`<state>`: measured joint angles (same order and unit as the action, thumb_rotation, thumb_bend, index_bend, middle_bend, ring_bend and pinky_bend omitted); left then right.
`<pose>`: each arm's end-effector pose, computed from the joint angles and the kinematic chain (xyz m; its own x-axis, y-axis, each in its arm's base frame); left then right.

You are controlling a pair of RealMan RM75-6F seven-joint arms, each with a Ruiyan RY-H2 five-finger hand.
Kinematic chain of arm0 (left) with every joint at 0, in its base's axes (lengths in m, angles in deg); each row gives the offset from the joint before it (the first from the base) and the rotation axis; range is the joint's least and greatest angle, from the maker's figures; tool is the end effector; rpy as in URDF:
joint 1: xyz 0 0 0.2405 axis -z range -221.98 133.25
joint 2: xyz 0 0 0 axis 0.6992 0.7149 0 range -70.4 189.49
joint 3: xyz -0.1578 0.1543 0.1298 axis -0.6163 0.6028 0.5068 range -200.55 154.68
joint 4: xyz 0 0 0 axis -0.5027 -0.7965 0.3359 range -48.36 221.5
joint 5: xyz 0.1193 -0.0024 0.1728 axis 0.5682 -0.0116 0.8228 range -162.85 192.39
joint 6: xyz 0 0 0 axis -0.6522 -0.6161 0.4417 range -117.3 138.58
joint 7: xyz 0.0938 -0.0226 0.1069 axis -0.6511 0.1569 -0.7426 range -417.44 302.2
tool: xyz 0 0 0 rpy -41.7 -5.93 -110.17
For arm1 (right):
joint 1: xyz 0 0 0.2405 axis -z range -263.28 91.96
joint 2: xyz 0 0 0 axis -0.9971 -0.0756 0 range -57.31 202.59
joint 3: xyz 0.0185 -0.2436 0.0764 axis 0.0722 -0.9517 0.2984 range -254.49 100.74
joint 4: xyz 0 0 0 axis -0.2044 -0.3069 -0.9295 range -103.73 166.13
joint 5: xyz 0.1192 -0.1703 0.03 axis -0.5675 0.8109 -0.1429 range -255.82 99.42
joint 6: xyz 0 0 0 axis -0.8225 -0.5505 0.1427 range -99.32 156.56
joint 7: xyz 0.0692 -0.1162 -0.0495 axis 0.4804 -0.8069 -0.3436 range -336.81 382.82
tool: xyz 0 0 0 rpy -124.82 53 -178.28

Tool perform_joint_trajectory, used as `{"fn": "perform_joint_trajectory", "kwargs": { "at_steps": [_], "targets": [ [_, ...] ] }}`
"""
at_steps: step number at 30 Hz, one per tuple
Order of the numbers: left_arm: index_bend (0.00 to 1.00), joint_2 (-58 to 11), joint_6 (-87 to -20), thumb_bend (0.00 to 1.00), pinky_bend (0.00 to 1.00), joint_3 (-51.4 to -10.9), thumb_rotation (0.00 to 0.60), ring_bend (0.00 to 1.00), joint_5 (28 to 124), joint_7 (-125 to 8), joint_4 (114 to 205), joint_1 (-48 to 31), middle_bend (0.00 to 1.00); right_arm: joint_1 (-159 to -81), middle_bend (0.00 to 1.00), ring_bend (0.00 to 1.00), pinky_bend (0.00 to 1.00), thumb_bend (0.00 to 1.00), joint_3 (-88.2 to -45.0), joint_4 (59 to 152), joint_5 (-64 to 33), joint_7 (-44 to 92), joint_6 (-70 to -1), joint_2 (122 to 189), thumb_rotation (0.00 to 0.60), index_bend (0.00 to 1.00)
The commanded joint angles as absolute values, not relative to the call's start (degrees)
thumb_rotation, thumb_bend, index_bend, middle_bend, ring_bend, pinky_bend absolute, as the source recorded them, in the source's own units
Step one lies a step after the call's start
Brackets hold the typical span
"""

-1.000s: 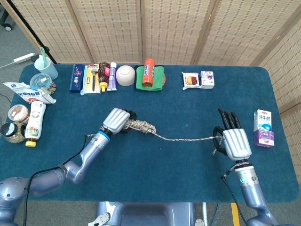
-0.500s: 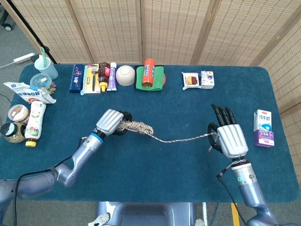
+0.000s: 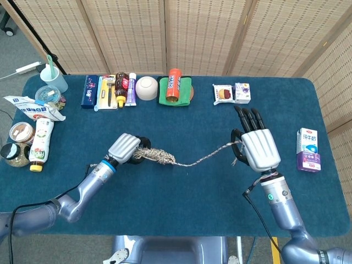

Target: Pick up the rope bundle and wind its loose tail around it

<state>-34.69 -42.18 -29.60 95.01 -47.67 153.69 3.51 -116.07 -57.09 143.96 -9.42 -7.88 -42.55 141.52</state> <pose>-0.1418 0.3703 -0.0387 0.3321 0.3145 0.8893 0.8534 -0.5017 -0.1413 -0.1198 -0.3093 0.1291 0.3944 0.0985 0.9137 -0.8661 -0.2926 0.4054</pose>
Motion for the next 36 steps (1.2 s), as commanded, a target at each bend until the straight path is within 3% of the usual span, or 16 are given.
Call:
{"fn": "perform_joint_trajectory", "kwargs": {
  "at_steps": [1,6,17,27,36],
  "targets": [
    [0.69,-33.8,-42.0,0.38,0.64,-28.8,0.600,0.52,96.0,-46.3,154.4,3.2,0.51,-120.2,0.00,0.00,0.00,0.52,-53.3,142.3,-16.0,-9.9,-40.1,141.7,0.600,0.70],
    [0.69,-31.6,-42.7,0.38,0.64,-27.7,0.600,0.52,98.6,-42.7,157.3,2.9,0.51,-125.7,0.00,0.00,0.00,0.52,-49.3,135.4,-25.6,-8.8,-36.3,143.4,0.600,0.70],
    [0.69,-25.4,-45.9,0.38,0.64,-26.2,0.600,0.52,103.3,-37.0,165.0,1.9,0.51,-131.6,0.00,0.00,0.00,0.52,-48.8,122.1,-31.8,-5.8,-33.2,147.7,0.600,0.70],
    [0.70,-22.4,-46.5,0.37,0.64,-27.8,0.600,0.52,103.0,-29.2,171.2,2.3,0.51,-133.2,0.00,0.00,0.00,0.52,-52.2,113.1,-36.1,-0.6,-27.7,152.9,0.600,0.70],
    [0.71,-25.7,-47.7,0.37,0.64,-32.2,0.600,0.53,98.9,-32.3,172.2,3.1,0.51,-132.0,0.00,0.00,0.00,0.52,-56.6,111.0,-32.2,3.6,-27.1,156.6,0.600,0.70]
  ]
}}
